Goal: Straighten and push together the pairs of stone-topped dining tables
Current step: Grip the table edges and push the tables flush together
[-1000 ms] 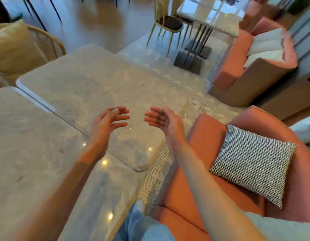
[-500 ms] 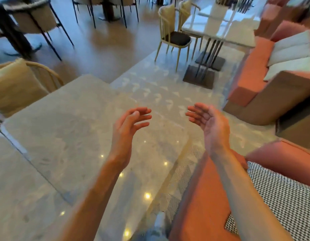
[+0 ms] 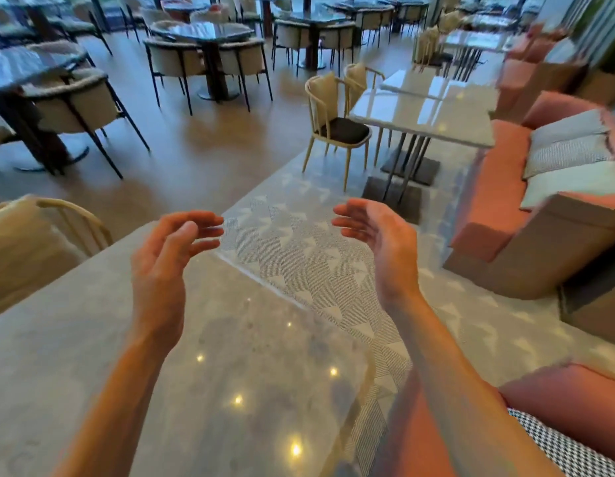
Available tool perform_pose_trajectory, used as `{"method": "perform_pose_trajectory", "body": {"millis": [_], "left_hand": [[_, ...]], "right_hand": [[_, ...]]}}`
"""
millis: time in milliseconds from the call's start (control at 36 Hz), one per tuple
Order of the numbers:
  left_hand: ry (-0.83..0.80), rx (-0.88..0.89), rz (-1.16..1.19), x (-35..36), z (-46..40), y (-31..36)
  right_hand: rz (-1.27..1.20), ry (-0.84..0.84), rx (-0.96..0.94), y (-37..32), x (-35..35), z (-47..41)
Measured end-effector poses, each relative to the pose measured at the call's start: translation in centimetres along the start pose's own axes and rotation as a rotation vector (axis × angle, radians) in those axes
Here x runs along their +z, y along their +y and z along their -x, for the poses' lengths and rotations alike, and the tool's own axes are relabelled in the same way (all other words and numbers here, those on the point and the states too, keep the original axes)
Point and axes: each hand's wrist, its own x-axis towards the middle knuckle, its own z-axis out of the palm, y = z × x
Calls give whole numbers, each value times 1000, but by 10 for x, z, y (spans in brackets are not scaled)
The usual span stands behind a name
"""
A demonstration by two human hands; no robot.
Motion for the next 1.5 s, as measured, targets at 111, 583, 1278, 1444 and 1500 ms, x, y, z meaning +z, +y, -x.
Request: {"method": "perform_pose_trajectory", "body": {"millis": [111,583,1278,1444,1500], "left_hand": [[54,-52,48,37,-9,-36],[120,-162,193,354,-254,-215],[-39,-1,134,535,-604,-294],[-105,9,128,587,-720,-322],[-140,-12,129,599,-751,-331]], "right_hand": [[-129,-67,5,11,-13,-34],[-41,-116,76,93,-184,-393],[-60,-26,-54,120,-233,-766],[-8,62,-54,123,-228,-876],[2,100,-43,130,-224,-908]]}}
